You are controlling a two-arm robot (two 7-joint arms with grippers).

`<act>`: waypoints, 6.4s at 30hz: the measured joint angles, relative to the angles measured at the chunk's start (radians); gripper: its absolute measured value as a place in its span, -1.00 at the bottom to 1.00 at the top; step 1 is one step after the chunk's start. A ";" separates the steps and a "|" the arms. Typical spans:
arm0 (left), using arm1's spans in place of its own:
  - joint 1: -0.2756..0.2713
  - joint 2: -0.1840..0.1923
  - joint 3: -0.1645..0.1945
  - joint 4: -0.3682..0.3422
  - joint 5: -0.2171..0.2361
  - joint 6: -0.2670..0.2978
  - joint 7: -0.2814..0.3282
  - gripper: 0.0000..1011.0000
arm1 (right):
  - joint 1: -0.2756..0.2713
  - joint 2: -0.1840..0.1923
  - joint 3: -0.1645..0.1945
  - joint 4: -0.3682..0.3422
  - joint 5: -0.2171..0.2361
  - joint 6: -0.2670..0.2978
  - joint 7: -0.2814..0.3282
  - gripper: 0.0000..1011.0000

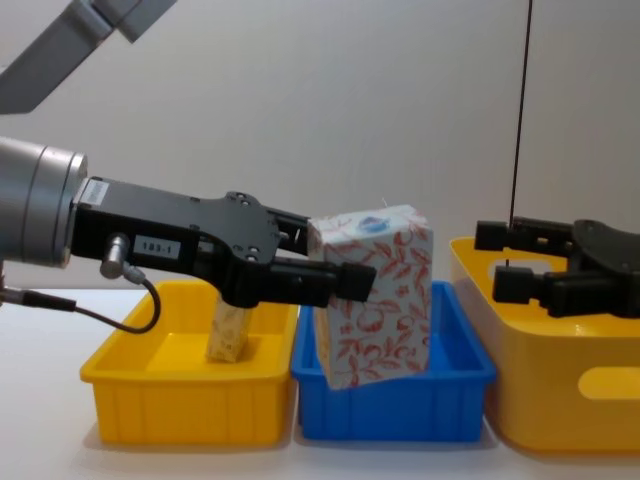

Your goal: Bimanual collaborative sorting of washing and personal care products

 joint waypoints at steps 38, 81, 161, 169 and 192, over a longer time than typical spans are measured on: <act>0.000 0.000 0.000 0.000 0.000 0.000 0.000 -0.16 | 0.103 -0.072 -0.106 0.130 -0.093 -0.126 0.002 0.98; 0.000 0.000 0.000 0.000 0.000 0.000 0.000 -0.16 | 0.166 -0.149 -0.193 0.217 -0.135 -0.175 -0.013 0.63; 0.000 0.000 0.000 0.000 0.000 0.000 0.000 0.98 | -0.031 0.131 -0.105 -0.166 -0.080 -0.039 -0.353 -0.24; 0.000 0.000 0.000 0.000 0.000 0.000 0.000 0.98 | -0.075 0.157 -0.068 -0.211 -0.100 -0.012 -0.477 -0.24; 0.000 0.000 0.000 0.000 0.000 0.000 0.000 0.98 | -0.164 0.172 0.022 -0.288 -0.183 0.070 -0.828 -0.24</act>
